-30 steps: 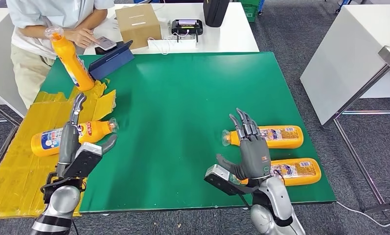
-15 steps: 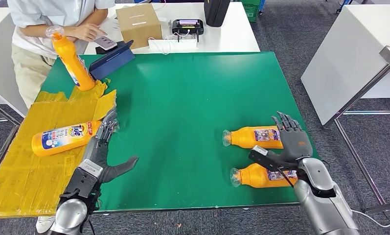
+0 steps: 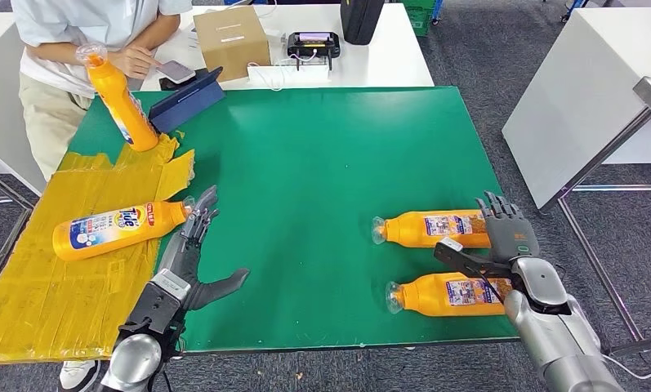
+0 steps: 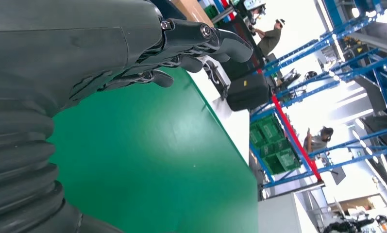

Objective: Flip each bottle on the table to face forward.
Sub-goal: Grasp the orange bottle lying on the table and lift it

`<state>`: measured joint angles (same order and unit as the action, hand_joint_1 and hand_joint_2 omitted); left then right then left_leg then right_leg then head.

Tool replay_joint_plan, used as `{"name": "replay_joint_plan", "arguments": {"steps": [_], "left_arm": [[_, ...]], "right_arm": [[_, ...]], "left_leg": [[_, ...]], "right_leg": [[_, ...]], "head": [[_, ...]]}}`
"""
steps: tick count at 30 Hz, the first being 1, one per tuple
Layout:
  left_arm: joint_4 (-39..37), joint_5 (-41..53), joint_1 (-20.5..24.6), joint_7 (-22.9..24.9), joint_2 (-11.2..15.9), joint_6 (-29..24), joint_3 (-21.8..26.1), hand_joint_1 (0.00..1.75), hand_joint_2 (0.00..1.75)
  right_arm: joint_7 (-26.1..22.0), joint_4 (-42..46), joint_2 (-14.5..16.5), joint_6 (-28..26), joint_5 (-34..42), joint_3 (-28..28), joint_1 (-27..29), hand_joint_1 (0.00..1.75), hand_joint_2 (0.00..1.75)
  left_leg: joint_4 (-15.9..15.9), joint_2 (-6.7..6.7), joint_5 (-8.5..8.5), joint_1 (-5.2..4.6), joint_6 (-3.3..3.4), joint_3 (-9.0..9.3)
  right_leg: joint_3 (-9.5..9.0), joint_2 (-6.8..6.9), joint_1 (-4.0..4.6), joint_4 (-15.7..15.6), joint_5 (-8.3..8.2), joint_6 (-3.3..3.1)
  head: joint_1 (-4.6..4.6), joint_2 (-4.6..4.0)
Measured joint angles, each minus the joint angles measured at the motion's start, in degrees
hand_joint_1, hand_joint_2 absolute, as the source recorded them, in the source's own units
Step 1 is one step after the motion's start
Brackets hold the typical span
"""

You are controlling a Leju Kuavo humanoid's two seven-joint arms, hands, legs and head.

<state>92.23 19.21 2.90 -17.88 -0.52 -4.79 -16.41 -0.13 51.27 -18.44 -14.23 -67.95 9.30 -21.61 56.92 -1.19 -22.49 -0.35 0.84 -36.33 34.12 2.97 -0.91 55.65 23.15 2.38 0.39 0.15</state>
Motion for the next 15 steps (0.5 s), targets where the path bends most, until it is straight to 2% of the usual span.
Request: {"name": "replay_joint_plan", "arguments": {"steps": [5, 9, 15], "left_arm": [[-0.2, 0.1, 0.2, 0.0, -0.1, 0.0, -0.3, 0.0, 1.75], [-1.2, 1.1, 1.7, -0.1, -0.5, -1.0, -1.7, 0.0, 1.75], [-1.6, 1.1, 2.3, -0.2, -0.6, -1.0, -2.4, 0.0, 1.75]], "right_arm": [[0.0, -1.4, 0.2, -0.3, -0.9, 0.1, -0.8, 0.0, 1.75], [-0.1, -7.6, 1.6, -0.7, -3.2, 1.0, -4.6, 0.0, 1.75], [-0.1, -10.5, 2.2, -0.7, -3.3, 1.7, -6.2, 0.0, 1.75]], "left_leg": [[0.0, 0.0, 0.0, 0.0, 0.0, 0.0], [0.0, 0.0, 0.02, 0.02, 0.0, 0.01], [0.0, 0.01, 0.01, 0.01, 0.0, 0.0]], "right_leg": [[0.0, 0.0, 0.0, 0.0, 0.0, 0.0], [0.0, 0.0, 0.02, 0.0, 0.0, 0.0], [0.0, 0.01, 0.02, 0.0, 0.0, 0.0]], "head": [[0.0, 0.0], [-0.01, 0.0], [0.01, 0.0]]}}
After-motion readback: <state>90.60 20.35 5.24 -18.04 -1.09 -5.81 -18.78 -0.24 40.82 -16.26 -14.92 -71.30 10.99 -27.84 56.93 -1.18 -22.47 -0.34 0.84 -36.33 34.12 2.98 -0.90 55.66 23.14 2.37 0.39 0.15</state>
